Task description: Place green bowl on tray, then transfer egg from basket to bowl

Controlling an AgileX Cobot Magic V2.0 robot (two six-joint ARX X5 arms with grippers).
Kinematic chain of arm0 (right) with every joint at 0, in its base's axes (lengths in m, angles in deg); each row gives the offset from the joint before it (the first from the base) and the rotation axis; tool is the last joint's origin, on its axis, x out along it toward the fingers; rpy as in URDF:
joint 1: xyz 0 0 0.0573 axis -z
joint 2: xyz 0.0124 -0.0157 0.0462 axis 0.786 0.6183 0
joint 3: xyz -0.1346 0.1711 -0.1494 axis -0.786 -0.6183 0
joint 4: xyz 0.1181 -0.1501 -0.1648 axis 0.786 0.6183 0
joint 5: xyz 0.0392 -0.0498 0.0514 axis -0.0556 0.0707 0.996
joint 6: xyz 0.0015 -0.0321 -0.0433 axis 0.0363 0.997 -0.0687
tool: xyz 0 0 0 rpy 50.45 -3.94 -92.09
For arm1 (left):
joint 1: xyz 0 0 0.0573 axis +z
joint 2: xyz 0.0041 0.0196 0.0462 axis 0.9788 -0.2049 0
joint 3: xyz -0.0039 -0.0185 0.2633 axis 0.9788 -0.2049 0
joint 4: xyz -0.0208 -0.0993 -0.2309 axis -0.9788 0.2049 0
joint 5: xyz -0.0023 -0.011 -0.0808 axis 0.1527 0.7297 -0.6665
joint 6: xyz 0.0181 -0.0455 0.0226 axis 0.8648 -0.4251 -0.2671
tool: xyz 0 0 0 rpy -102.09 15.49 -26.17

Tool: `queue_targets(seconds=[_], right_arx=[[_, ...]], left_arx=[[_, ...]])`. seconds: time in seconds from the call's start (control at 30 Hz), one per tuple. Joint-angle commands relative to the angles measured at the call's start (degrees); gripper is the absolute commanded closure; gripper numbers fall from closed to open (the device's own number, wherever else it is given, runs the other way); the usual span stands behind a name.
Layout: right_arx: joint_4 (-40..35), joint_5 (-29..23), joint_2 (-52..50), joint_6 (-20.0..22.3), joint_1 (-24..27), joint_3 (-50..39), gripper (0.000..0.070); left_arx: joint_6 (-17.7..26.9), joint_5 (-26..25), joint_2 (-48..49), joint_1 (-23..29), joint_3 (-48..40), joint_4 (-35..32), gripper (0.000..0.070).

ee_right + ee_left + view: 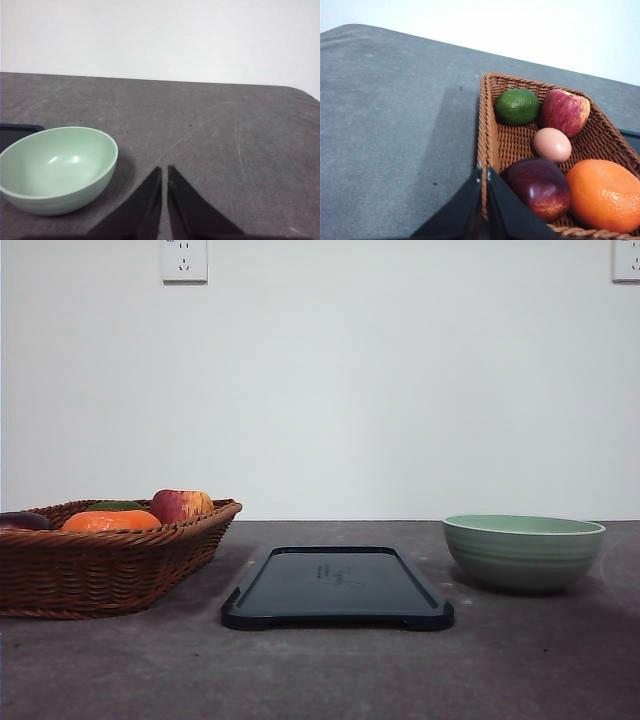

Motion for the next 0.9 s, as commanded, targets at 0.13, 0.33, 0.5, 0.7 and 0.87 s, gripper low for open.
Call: queue_targets(seconds=[0.13,0.33,0.5,0.7,0.87], right_arx=[[-1.16,-0.02,0.00,-0.75,0.04,-0.24,0.0688],[-1.11,0.13,0.00,-9.74,0.02,-0.24,0.0690],[-1.11,-0.02,0.00,-23.32,0.02,-0.22,0.0691],[-4.62,0.00,0.00,-25.03,0.02,-0.17,0.0691],[-13.40,0.07,0.02,-20.68,0.02,-0.15,0.0692]], left_arx=[[-3.20,0.04,0.09,0.04,-1.07,0.37,0.0700],[-18.98,0.00,0.09,0.04,-1.07,0.35,0.0700],[-36.47,-0.13,0.09,0.04,-1.07,0.13,0.0700],[-32.63,-0.09,0.08,0.06,-1.07,-9.99,0.0700],[-18.44,-0.06,0.07,0.04,-1.07,-24.22,0.0700]])
